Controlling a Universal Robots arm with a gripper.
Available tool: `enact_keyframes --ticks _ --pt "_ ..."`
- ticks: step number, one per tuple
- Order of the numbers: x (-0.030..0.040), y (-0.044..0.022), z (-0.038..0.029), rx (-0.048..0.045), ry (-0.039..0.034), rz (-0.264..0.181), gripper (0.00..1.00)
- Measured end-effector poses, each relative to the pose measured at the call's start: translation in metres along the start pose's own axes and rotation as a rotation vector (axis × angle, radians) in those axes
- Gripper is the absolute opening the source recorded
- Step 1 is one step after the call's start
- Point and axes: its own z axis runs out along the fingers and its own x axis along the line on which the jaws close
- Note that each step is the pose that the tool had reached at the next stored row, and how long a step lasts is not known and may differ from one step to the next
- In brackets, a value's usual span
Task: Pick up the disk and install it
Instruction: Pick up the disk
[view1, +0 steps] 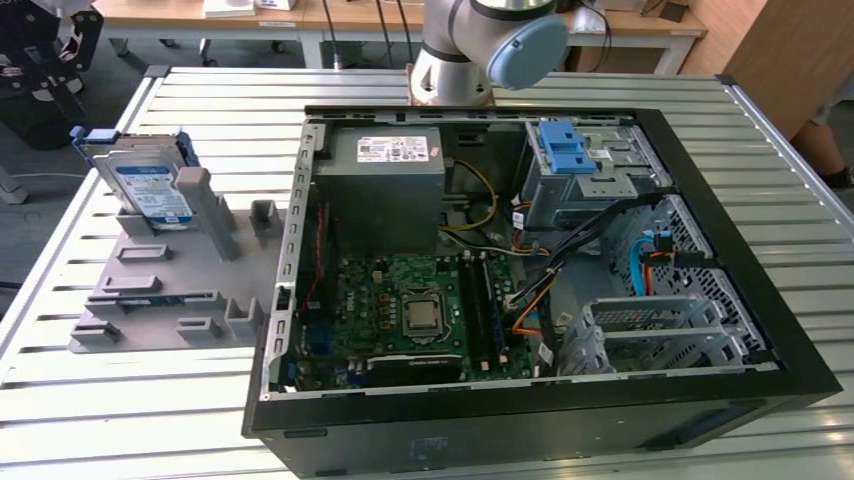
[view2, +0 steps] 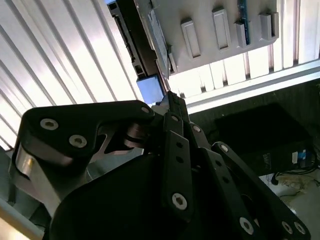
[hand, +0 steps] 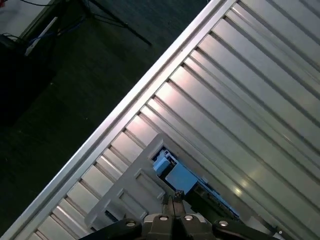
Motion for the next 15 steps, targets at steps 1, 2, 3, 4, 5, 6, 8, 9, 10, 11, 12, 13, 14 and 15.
enact_keyframes --ticks 1,2,3,4,5,6,8,9,10,11,12,13,14,15 --pt "0.0 0.0 0.0002 0.0002 0.0005 -0.018 0.11" --pt "0.0 0.0 0.0003 0.0007 0.0008 -0.035 0.11" --pt "0.0 0.0 0.0006 0.0014 0.0007 -0.053 0.11" --pt "0.0 -0.0001 0.0009 0.0023 0.0004 -0.071 0.11" --pt "0.0 -0.0001 0.001 0.0034 -0.0002 -0.087 0.11" --pt "0.0 0.0 0.0011 0.0046 -0.0009 -0.102 0.11" --pt "0.0 -0.0001 0.0013 0.0059 -0.0013 -0.134 0.11" --pt "0.0 -0.0001 0.0013 0.006 -0.0009 -0.151 0.11" --pt "0.0 -0.0001 0.0014 0.006 -0.0004 -0.17 0.11" --pt "0.0 -0.0001 0.0015 0.006 0.0003 -0.188 0.11" --pt "0.0 -0.0001 0.0016 0.0059 0.0009 -0.206 0.11" --pt "0.0 -0.0001 0.0016 0.0059 0.0016 -0.224 0.11" --pt "0.0001 -0.0001 0.0017 0.0059 0.0022 -0.242 0.11" --pt "0.0 -0.0001 0.0017 0.0058 0.0028 -0.259 0.11"
